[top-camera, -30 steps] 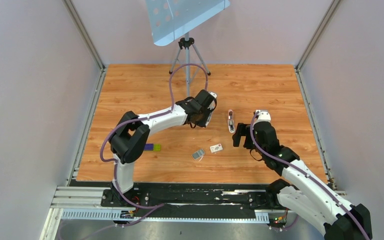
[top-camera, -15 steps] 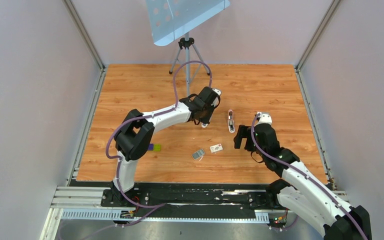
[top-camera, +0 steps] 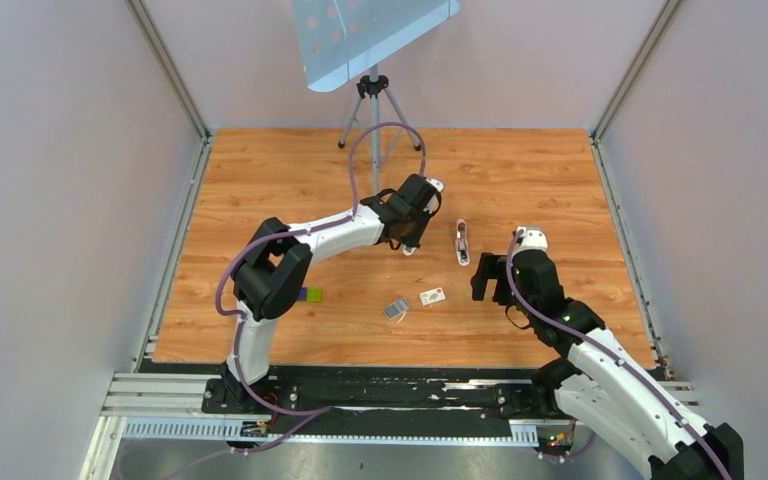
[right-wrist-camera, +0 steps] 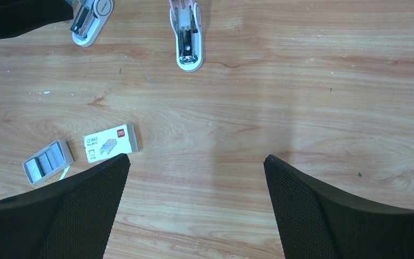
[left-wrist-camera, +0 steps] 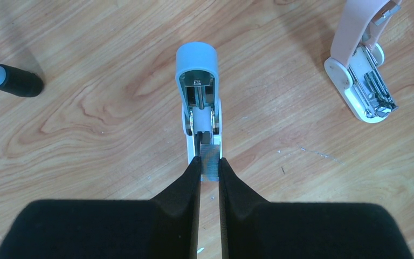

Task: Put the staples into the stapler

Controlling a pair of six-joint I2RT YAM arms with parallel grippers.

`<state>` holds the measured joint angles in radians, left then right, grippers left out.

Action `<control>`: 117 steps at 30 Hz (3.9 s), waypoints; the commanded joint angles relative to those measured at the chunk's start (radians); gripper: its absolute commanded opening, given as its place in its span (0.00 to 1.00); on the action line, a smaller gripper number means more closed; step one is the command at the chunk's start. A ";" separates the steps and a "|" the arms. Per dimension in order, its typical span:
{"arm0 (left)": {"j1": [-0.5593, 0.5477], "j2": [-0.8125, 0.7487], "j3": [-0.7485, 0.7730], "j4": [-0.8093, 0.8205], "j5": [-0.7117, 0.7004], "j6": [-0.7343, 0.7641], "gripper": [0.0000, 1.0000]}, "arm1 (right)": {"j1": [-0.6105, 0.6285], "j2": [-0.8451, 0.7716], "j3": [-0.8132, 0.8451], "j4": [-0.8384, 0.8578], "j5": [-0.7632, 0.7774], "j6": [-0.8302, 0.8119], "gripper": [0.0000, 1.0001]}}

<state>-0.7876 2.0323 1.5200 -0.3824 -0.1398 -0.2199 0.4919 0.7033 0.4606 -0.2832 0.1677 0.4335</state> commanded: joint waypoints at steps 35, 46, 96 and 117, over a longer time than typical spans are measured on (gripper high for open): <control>-0.006 0.080 0.045 0.016 -0.049 0.031 0.14 | -0.016 -0.034 -0.018 -0.042 -0.004 -0.023 1.00; -0.007 0.044 0.040 0.017 -0.037 0.018 0.15 | -0.017 -0.039 -0.018 -0.041 -0.008 -0.015 1.00; -0.004 0.041 -0.010 0.054 -0.020 0.053 0.17 | -0.017 -0.032 -0.036 -0.018 -0.015 -0.007 1.00; -0.004 0.040 -0.016 0.047 -0.025 0.062 0.21 | -0.017 -0.028 -0.035 -0.005 -0.023 -0.006 1.00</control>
<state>-0.7879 2.0842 1.5238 -0.3412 -0.1650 -0.1688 0.4896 0.6849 0.4377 -0.2878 0.1562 0.4255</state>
